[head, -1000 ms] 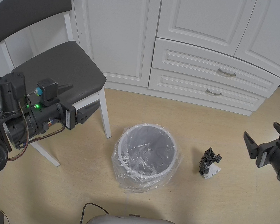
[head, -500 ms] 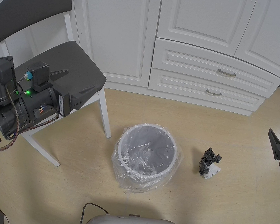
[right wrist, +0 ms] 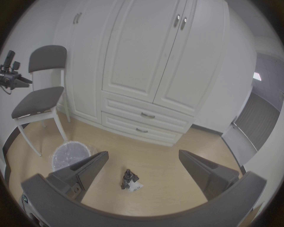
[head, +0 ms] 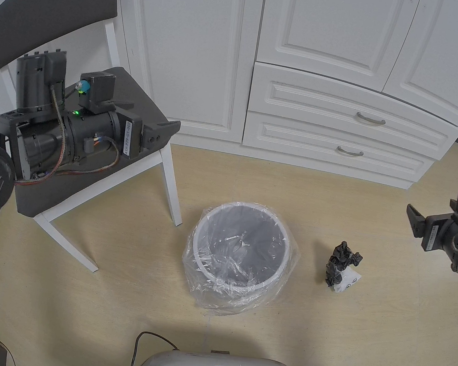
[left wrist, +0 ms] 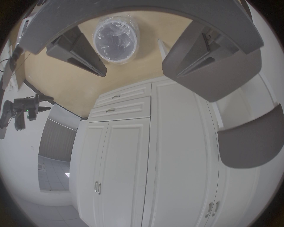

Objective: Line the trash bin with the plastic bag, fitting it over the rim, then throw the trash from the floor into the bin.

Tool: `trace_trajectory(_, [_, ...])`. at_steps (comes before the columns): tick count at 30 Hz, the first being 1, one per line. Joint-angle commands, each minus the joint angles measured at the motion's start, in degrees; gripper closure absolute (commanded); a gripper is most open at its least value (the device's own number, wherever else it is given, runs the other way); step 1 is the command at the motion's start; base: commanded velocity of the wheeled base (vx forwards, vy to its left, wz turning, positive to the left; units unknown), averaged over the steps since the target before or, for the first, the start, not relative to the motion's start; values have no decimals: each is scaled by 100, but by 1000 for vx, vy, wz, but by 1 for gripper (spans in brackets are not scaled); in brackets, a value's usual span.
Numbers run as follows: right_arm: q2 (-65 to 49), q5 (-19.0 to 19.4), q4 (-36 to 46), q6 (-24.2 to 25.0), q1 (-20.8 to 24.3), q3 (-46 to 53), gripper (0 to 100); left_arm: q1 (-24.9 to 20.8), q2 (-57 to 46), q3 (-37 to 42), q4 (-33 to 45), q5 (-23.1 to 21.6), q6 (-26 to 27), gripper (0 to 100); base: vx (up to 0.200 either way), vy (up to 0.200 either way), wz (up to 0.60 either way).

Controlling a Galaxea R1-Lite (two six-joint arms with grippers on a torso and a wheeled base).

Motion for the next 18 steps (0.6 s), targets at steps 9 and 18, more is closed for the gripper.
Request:
trace_trajectory(9, [4920, 1027, 593, 1343, -1151, -2119, 0, 86, 1021, 946, -1954, 335, -260, 0, 0, 0, 0])
trace_trajectory(18, [6968, 1370, 1181, 1756, -1424, -4255, 0, 95, 995, 806, -1981, 581, 31, 0, 0, 0, 0])
